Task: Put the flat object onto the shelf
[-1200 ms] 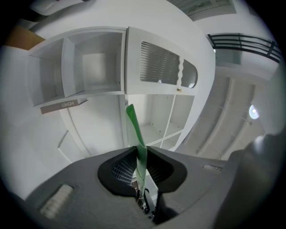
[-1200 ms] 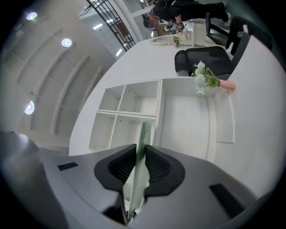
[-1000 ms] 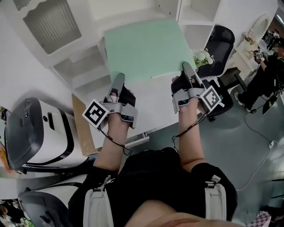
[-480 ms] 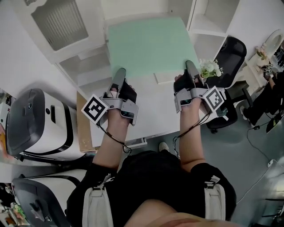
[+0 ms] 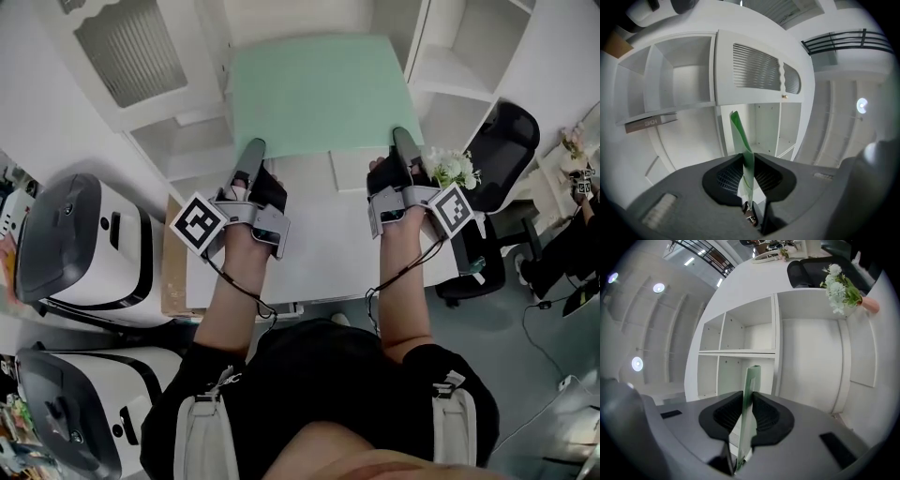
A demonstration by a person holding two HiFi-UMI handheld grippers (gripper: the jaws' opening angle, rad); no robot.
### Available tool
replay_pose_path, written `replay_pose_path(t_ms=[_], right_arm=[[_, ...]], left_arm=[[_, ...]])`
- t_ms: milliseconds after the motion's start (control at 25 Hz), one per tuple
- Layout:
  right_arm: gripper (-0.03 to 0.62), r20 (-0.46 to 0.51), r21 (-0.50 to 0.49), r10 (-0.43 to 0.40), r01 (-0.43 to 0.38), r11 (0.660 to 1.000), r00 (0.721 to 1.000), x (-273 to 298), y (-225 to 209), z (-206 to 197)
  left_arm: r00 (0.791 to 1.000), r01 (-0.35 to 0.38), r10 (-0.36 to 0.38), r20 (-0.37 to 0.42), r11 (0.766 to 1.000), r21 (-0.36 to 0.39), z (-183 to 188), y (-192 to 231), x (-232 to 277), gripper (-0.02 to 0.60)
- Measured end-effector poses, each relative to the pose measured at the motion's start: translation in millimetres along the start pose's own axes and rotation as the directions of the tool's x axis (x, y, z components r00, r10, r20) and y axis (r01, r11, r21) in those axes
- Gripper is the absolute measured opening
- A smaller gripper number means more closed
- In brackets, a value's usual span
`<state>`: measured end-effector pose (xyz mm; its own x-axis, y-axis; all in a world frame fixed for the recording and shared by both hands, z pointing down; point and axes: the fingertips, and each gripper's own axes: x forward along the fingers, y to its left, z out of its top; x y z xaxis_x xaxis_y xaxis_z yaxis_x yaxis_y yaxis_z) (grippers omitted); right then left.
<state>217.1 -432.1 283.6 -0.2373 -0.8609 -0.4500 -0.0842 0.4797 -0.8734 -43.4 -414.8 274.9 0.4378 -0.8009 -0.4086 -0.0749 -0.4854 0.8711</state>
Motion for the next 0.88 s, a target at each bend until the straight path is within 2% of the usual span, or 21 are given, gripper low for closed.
replay_pose_path(t_ms=[240,640,880], right_arm=[[0.063,-0.050,0.038,0.009,-0.007,0.999,0.999,19.1,-11.6,5.9],[0.063,-0.092,0.073,-0.006,0.012,0.997,0.996,44.8,-30.6,4.8],[0.064,-0.111,0.068,0.006,0.002,0.998,0.994,48.1,-26.8,1.3]], left_arm=[[0.999,-0.016,0.015,0.038,1.000,0.026,2.6,2.9,14.6,0.066],[0.994,-0.065,0.063,0.086,0.998,0.026,16.1,18.8,32.7,0.071],[0.993,-0.058,0.056,0.103,0.998,0.016,21.4,17.5,33.7,0.072]])
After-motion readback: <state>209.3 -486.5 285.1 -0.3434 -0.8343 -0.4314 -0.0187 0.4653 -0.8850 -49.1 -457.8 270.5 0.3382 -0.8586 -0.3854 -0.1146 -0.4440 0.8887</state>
